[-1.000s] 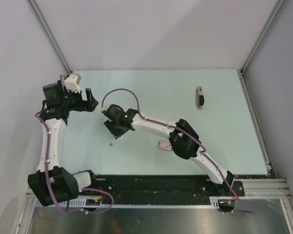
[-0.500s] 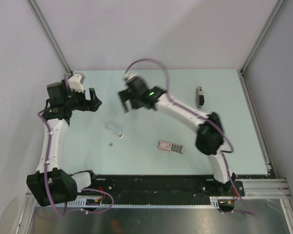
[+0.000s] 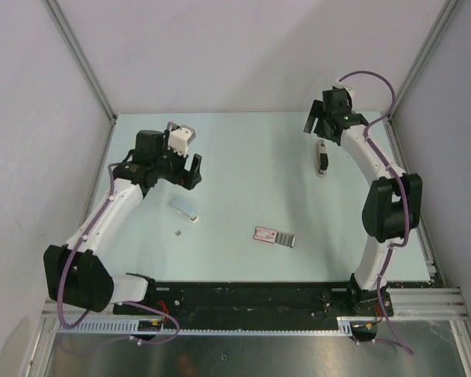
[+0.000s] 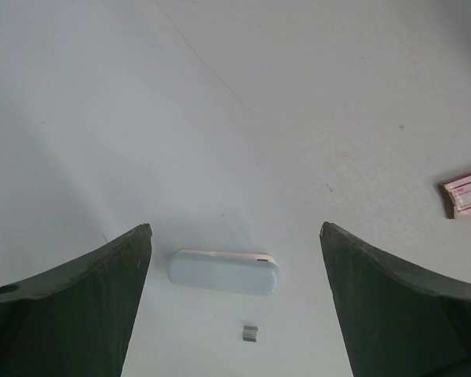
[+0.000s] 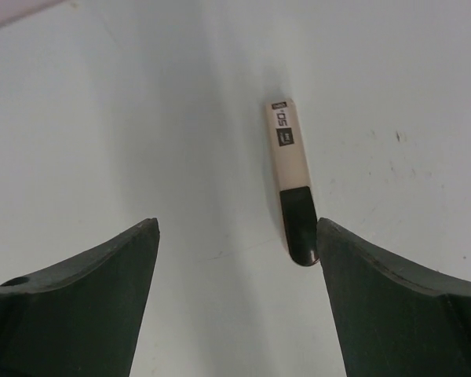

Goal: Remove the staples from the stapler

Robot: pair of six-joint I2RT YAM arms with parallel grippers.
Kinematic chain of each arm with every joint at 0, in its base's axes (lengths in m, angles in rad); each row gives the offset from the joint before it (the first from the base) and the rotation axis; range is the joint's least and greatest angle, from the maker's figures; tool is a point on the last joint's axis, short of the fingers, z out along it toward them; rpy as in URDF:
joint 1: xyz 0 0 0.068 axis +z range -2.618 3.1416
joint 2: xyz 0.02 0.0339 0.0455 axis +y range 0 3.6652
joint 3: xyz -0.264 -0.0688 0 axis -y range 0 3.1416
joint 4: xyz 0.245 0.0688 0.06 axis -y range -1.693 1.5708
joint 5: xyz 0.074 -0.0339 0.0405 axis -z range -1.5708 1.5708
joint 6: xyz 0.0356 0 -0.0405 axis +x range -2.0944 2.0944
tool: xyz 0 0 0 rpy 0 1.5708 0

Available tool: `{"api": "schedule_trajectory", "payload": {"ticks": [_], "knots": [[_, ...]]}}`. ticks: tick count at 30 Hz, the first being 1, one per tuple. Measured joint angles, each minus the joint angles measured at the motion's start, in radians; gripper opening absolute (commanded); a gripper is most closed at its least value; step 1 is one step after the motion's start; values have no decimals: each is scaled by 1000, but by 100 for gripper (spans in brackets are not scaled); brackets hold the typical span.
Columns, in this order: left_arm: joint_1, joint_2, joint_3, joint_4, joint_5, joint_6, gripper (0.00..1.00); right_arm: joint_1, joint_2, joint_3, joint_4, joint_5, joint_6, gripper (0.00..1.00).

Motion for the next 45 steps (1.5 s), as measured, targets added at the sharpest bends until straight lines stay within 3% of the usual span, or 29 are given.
{"api": "schedule_trajectory", "payload": {"ticks": [3,6,8,9,11,13,25,31,41,45], "knots": [[-2,32,3,-1,-15,5,82,-25,61,8,-14,-10,-16,82],[-3,36,4,0,-31,6,65,-46,97,2,-28,-11,-39,82],[-3,36,5,2,-48,1,62,-57,108,-5,-29,-8,-51,82],[-3,36,5,4,-59,1,66,-60,112,-8,-30,-5,-56,82],[-3,36,5,8,-77,-2,90,-62,122,-9,-32,-2,-65,82],[-3,36,5,10,-86,1,97,-62,130,-11,-32,-2,-71,81],[-3,25,5,16,-109,1,100,-62,228,-48,-31,-51,-74,67],[-3,2,0,21,-122,8,99,-62,251,-49,-26,-70,-71,50],[-8,8,-21,26,-97,9,85,-30,252,-51,-23,-66,-62,4],[-32,48,-21,37,-69,6,81,22,250,-56,-16,-66,-39,0]]}}
